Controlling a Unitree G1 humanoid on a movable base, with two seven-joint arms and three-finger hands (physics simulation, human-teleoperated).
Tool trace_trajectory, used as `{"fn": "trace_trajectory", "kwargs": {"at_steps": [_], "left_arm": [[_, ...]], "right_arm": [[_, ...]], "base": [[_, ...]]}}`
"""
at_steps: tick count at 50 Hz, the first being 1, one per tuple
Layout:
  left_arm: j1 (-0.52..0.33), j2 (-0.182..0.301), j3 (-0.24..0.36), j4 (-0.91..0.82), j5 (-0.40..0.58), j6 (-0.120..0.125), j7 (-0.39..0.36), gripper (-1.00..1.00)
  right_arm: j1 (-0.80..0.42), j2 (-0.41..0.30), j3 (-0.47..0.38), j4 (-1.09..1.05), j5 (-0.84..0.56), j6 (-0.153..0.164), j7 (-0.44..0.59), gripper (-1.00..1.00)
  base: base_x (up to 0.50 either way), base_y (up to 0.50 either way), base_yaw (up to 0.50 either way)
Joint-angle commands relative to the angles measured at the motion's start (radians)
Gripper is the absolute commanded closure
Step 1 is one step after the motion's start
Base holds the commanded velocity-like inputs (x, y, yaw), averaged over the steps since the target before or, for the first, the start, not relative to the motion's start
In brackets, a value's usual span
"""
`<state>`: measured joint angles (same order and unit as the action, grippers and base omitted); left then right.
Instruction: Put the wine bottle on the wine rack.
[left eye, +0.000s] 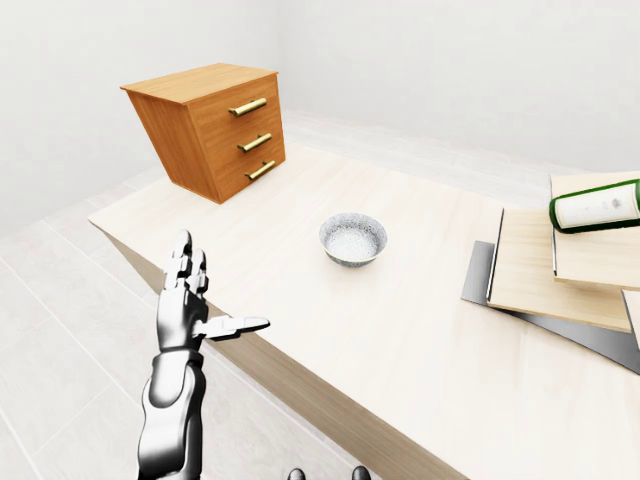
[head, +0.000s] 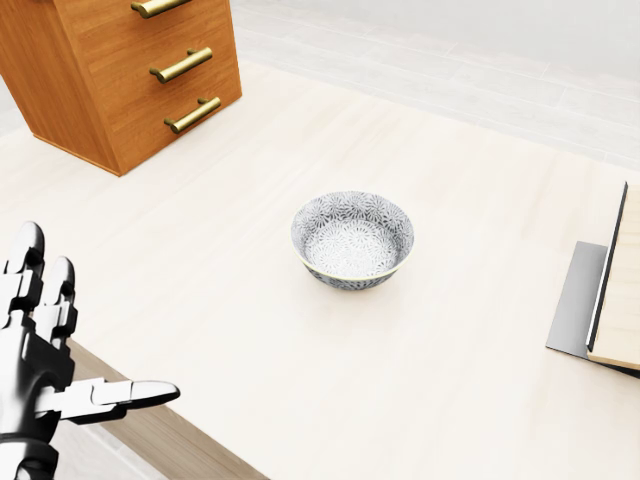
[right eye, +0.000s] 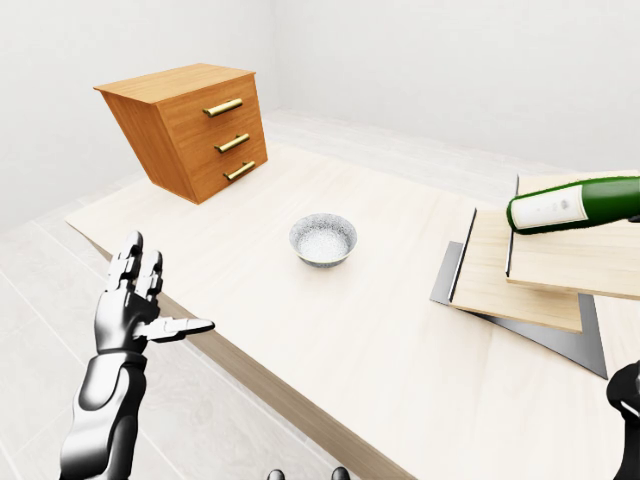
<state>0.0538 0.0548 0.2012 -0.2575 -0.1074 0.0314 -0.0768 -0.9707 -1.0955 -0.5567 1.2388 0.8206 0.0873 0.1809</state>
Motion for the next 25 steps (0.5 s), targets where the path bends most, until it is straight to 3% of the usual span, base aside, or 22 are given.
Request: {"fn": "trace_trajectory", "kwargs": {"at_steps": [1, 18, 25], "left_arm": [[-0.005, 0.001, -0.001, 0.005, 0.001, 0.001, 0.002, -1.00], [-0.008, 0.002, -0.002, 0.031, -0.003, -0.018, 0.000, -1.00], [0.001, 0.003, -0.001, 0.016, -0.005, -0.012, -0.001, -1.00]], "right_arm": [[0.037, -0.001, 0.108, 0.056, -0.017, 0.000, -0.049, 1.00], [0.039, 0.001, 0.103, 0.059, -0.046, 0.000, -0.065, 1.00], [0.040, 0.000, 0.101, 0.060, -0.052, 0.000, -0.069, 0.74]], "base": [[0.00, 0.00, 0.00], [0.00, 0.00, 0.00], [0.00, 0.00, 0.00]]}}
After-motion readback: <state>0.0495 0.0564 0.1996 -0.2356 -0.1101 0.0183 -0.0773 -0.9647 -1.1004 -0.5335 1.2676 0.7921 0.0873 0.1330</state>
